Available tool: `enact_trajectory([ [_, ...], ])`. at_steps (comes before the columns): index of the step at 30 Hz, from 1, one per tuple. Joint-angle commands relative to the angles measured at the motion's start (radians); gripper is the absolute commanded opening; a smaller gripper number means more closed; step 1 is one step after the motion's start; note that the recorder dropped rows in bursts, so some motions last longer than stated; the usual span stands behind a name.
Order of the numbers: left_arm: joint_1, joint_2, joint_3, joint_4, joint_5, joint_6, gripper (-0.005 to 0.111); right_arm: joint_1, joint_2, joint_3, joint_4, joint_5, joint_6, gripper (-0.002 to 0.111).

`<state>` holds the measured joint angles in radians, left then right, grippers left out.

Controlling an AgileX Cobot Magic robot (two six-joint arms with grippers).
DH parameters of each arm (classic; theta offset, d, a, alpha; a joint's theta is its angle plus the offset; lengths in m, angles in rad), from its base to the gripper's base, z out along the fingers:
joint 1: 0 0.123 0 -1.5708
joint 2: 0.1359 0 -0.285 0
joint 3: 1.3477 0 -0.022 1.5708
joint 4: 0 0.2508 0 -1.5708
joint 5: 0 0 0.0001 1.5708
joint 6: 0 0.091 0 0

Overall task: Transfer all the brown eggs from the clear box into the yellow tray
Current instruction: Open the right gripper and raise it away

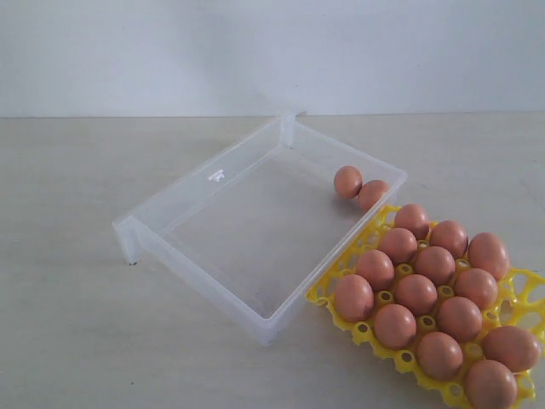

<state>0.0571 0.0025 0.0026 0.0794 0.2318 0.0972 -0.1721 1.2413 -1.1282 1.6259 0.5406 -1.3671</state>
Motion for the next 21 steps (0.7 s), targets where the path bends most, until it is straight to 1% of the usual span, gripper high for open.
enact_trajectory([
  [1, -0.007, -0.003, -0.003, -0.005, -0.007, -0.003, 0.004, -0.002, 0.092, -0.166, -0.003, 0.017, -0.004, 0.0],
  [2, -0.007, -0.003, -0.003, -0.005, -0.007, -0.003, 0.004, 0.008, 0.108, -0.194, -0.003, 0.002, -0.004, 0.0],
  [4, -0.007, -0.003, -0.003, -0.005, -0.007, -0.003, 0.004, 0.063, 0.155, -0.296, -0.032, -0.073, -0.056, 0.0],
  [5, -0.007, -0.003, -0.003, -0.005, -0.007, -0.003, 0.004, 0.13, 0.185, -0.359, -0.117, -0.163, -0.148, 0.0],
  [6, -0.007, -0.003, -0.003, -0.005, -0.007, -0.003, 0.004, 0.208, 0.21, -0.392, -0.29, -0.283, -0.251, 0.0],
  [7, -0.007, -0.003, -0.003, -0.005, -0.007, -0.003, 0.004, 0.262, 0.225, -0.396, -0.434, -0.404, -0.322, 0.0],
  [8, -0.007, -0.003, -0.003, -0.005, -0.007, -0.003, 0.004, 0.32, 0.253, -0.386, -0.574, -0.633, -0.358, 0.0],
  [9, -0.007, -0.003, -0.003, -0.005, -0.007, -0.003, 0.004, 0.352, 0.281, -0.378, -0.571, -0.848, -0.378, 0.0],
  [10, -0.007, -0.003, -0.003, -0.005, -0.007, -0.003, 0.004, 0.37, 0.335, -0.381, -0.462, -1.121, -0.482, 0.0],
  [11, -0.007, -0.003, -0.003, -0.005, -0.007, -0.003, 0.004, 0.367, 0.364, -0.39, -0.341, -1.202, -0.591, 0.0],
  [12, -0.007, -0.003, -0.003, -0.005, -0.007, -0.003, 0.004, 0.326, 0.401, -0.408, 0.001, -1.26, -0.763, 0.0],
  [13, -0.007, -0.003, -0.003, -0.005, -0.007, -0.003, 0.004, 0.292, 0.42, -0.413, 0.119, -1.333, -0.745, 0.0],
  [14, -0.007, -0.003, -0.003, -0.005, -0.007, -0.003, 0.004, 0.291, 0.444, -0.384, 0.119, -1.459, -0.761, 0.0],
  [15, -0.007, -0.003, -0.003, -0.005, -0.007, -0.003, 0.004, 0.299, 0.448, -0.375, 0.119, -1.494, -0.761, 0.0],
  [18, -0.007, -0.003, -0.003, -0.005, -0.007, -0.003, 0.004, 0.309, 0.456, -0.373, 0.119, -1.507, -0.761, 0.0],
  [21, -0.007, -0.003, -0.003, -0.005, -0.007, -0.003, 0.004, 0.298, 0.48, -0.368, 0.119, -1.454, -0.761, 0.0],
])
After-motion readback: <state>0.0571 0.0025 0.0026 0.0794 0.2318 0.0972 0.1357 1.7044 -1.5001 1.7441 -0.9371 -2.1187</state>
